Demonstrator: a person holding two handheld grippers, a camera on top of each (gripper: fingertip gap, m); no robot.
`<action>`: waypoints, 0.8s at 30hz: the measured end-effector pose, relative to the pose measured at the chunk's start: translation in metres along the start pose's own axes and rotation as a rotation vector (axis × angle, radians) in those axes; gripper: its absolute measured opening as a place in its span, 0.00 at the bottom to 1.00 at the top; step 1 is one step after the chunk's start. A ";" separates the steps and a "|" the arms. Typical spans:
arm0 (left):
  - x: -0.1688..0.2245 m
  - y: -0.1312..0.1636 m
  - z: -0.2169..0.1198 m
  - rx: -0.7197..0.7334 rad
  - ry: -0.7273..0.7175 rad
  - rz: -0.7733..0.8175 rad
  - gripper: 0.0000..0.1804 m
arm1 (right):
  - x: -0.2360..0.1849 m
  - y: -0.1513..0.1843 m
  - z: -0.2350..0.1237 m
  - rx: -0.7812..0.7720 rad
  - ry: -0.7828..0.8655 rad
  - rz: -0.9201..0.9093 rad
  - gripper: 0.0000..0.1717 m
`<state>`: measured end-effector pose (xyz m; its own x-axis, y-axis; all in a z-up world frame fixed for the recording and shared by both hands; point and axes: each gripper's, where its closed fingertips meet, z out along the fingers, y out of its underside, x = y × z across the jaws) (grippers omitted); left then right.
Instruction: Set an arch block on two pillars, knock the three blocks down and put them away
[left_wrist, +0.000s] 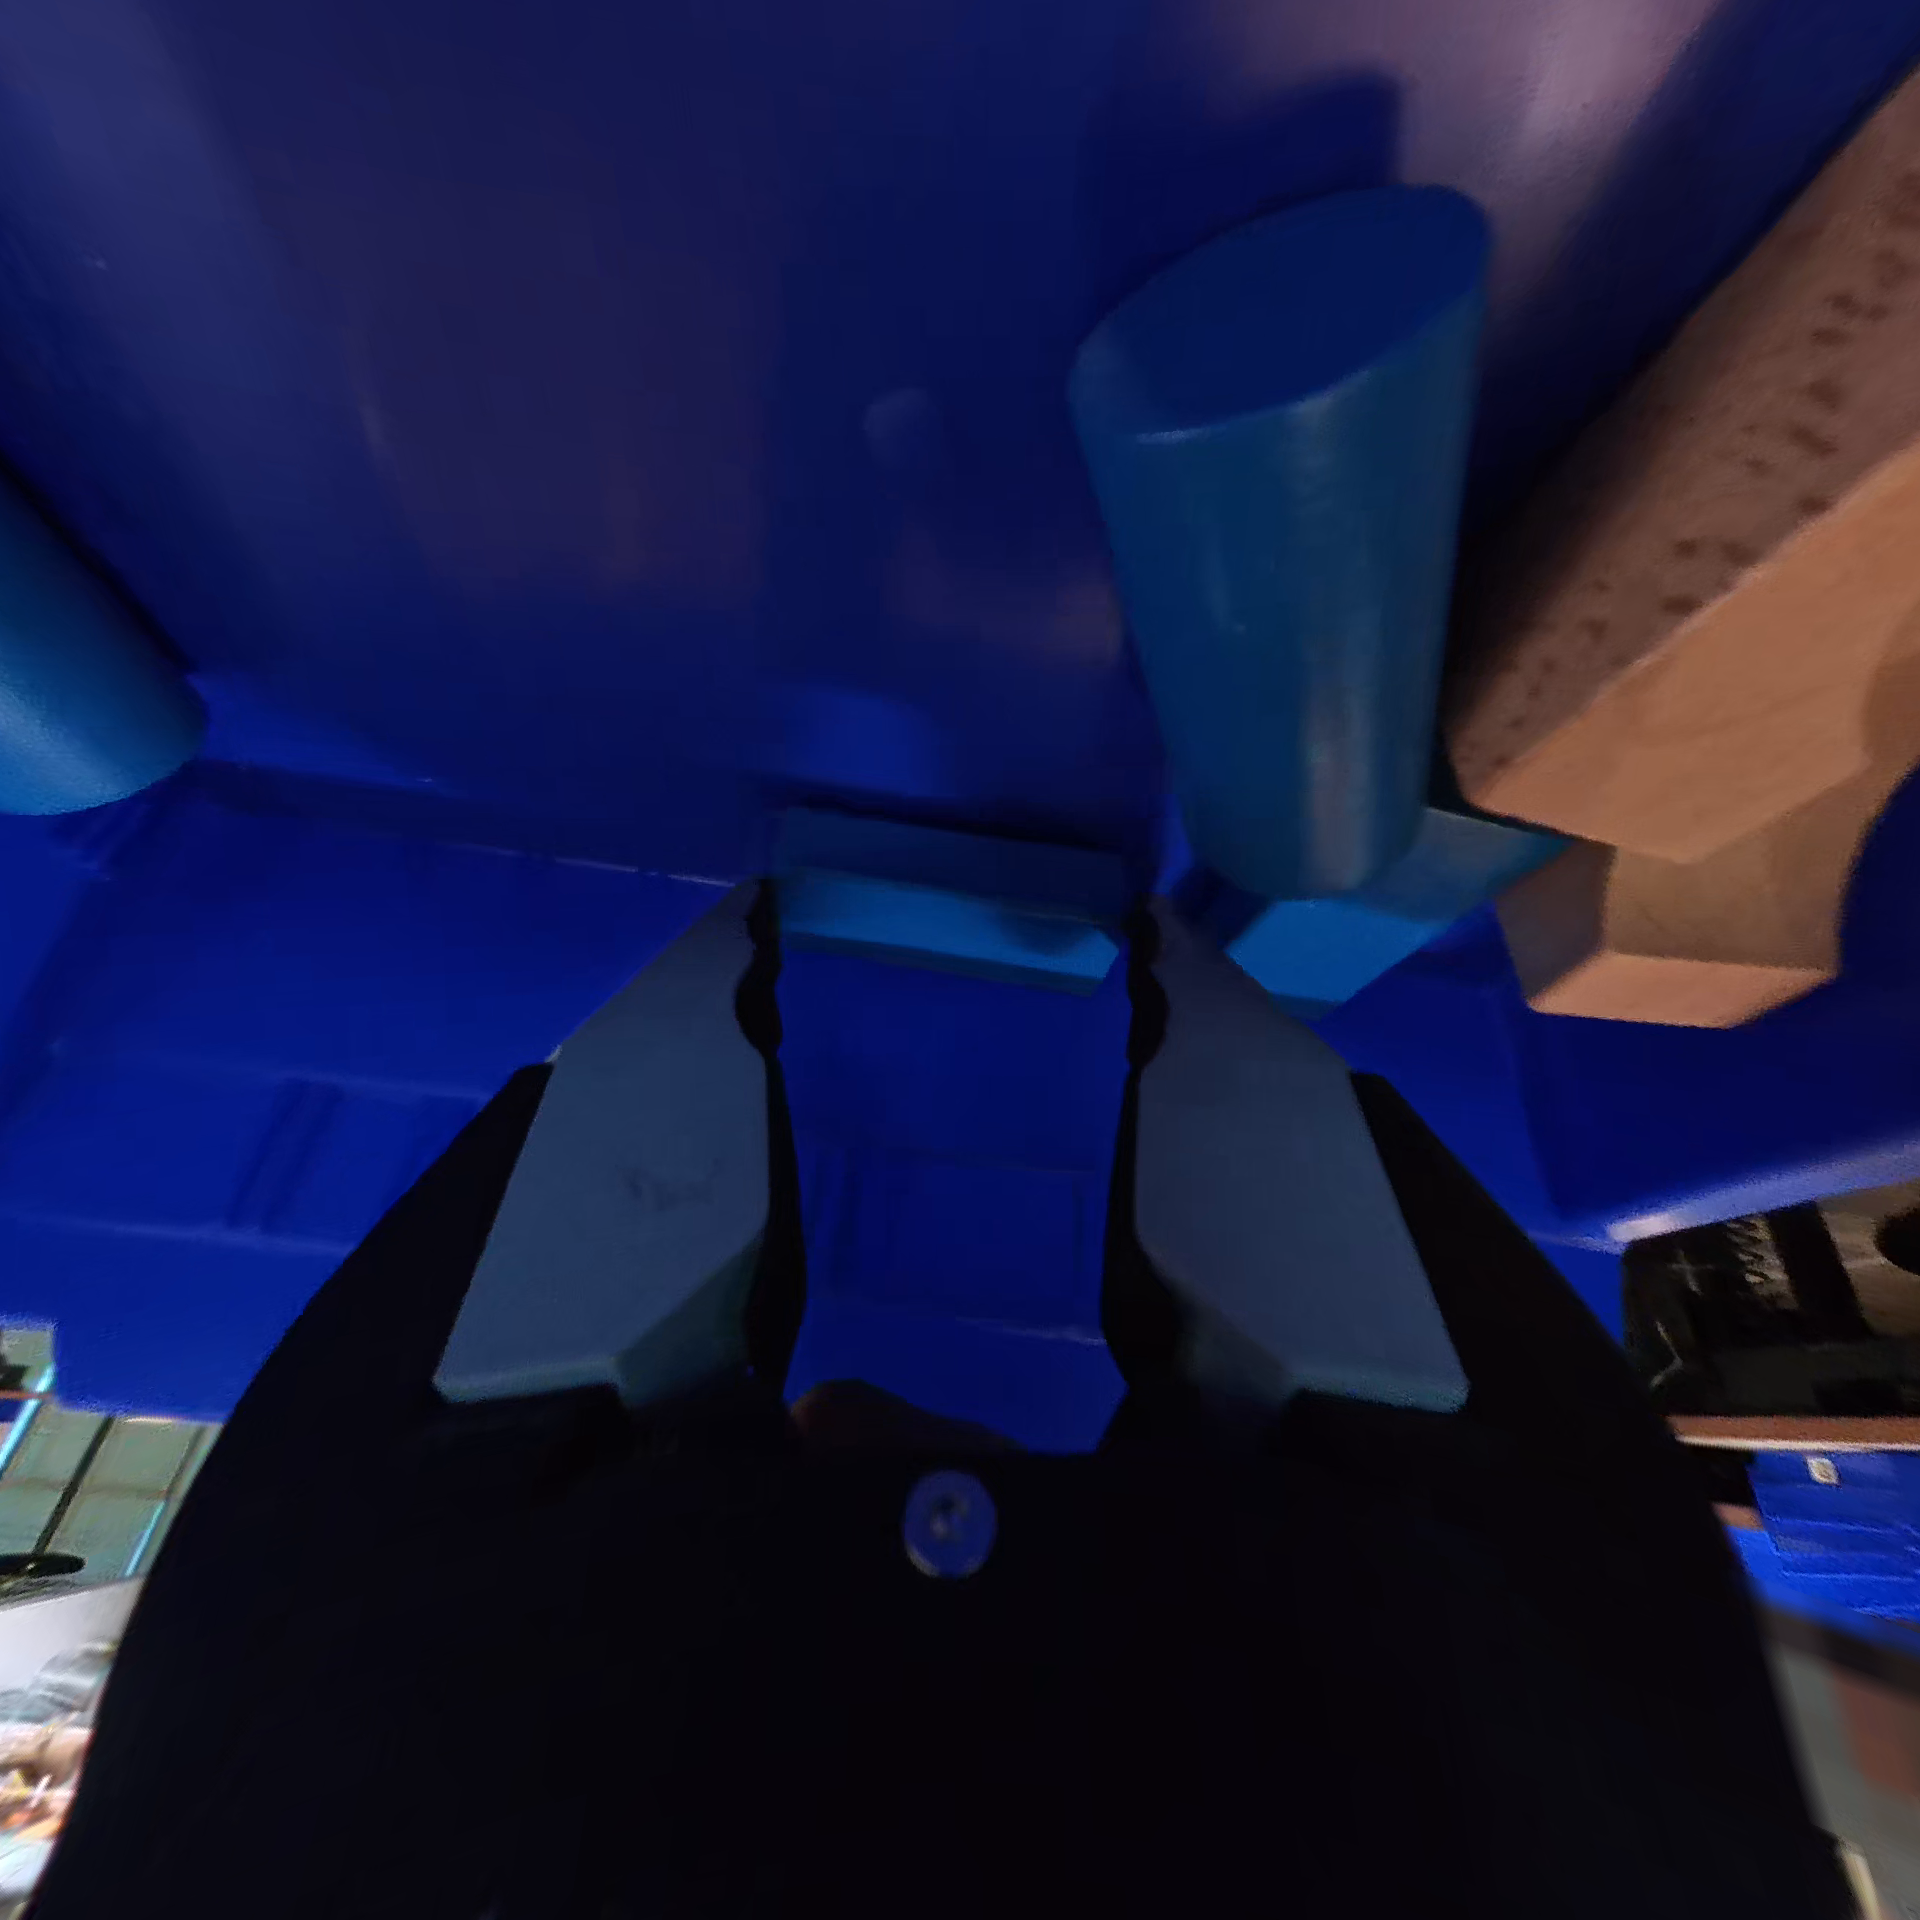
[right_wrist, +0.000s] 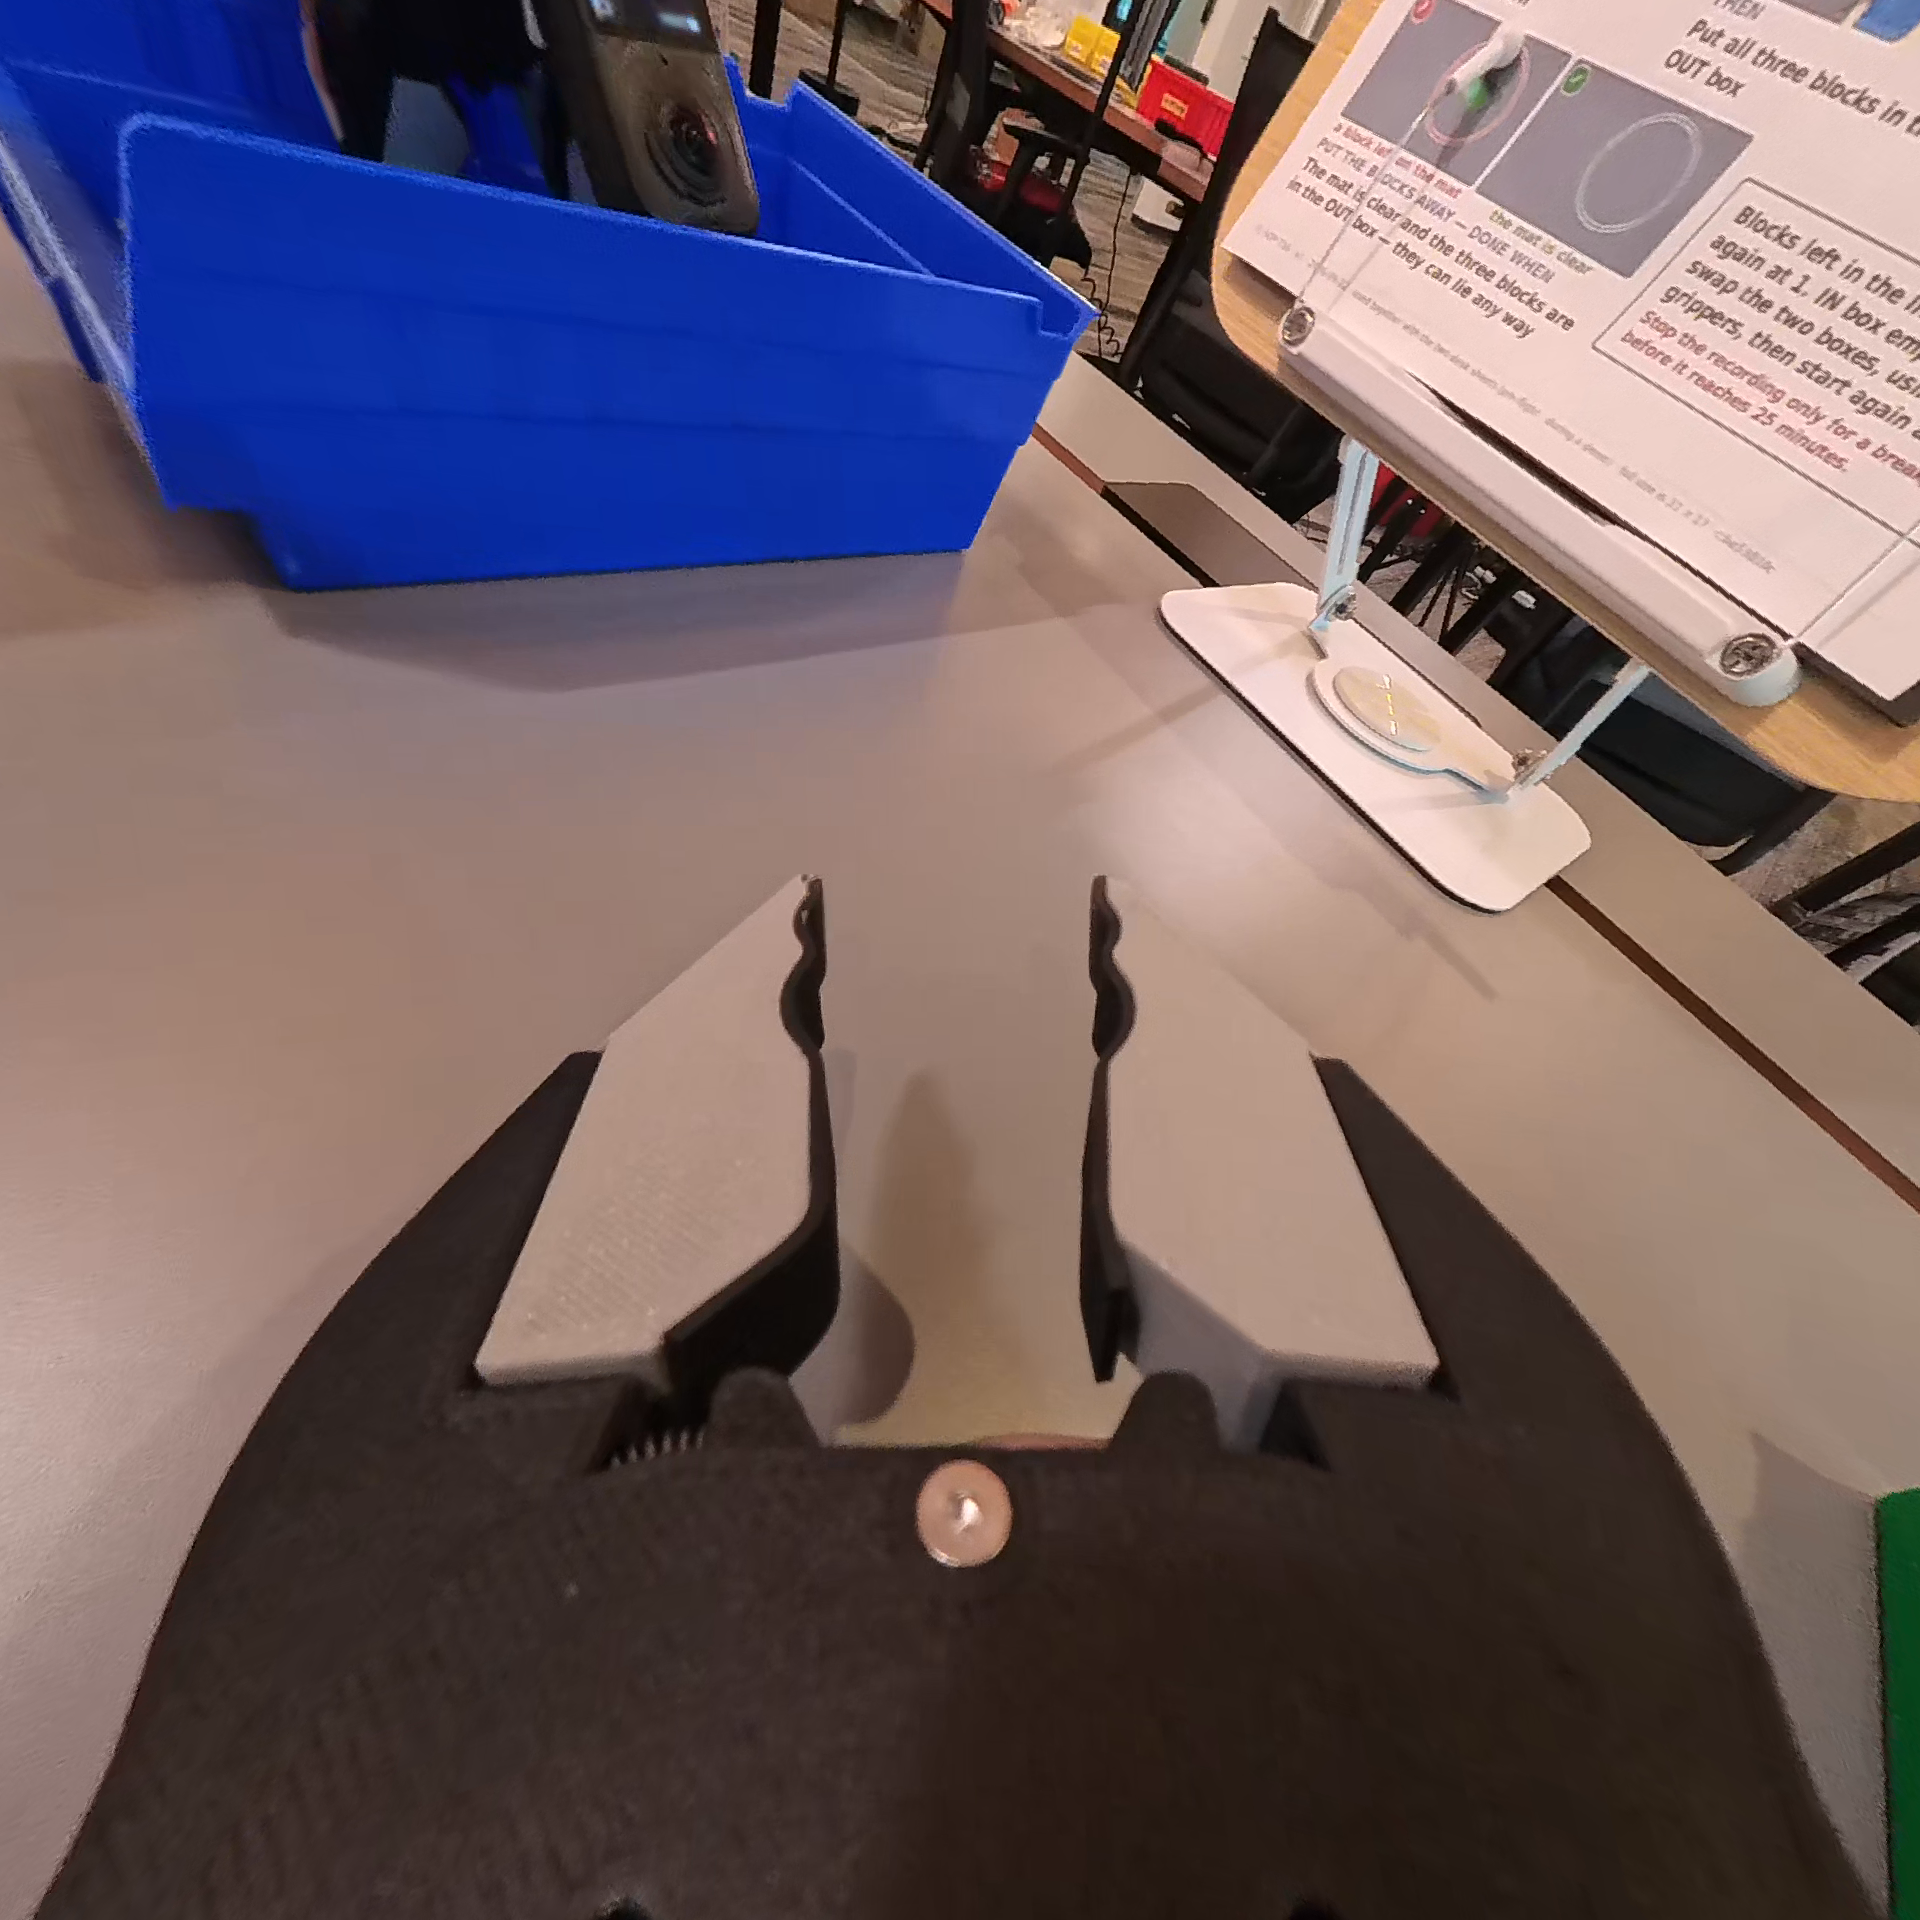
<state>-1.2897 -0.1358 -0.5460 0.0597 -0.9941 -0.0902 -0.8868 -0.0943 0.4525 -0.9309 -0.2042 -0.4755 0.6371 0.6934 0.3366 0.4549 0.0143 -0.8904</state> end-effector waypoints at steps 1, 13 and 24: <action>0.000 0.000 0.000 -0.005 0.002 0.002 0.37 | -0.002 -0.001 0.000 0.002 -0.007 -0.001 0.28; -0.001 0.003 -0.001 0.013 -0.042 0.016 0.37 | -0.005 -0.007 -0.006 0.028 -0.015 -0.007 0.28; -0.021 0.015 -0.071 0.262 -0.385 -0.065 0.37 | -0.008 -0.009 -0.008 0.036 -0.024 -0.008 0.28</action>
<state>-1.2717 -0.1206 -0.4744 -0.0114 -0.8899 -0.4560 -0.9756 -0.0901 0.2003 -0.9352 -0.2151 -0.4676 0.6182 0.7102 0.3368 0.4368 0.0459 -0.8984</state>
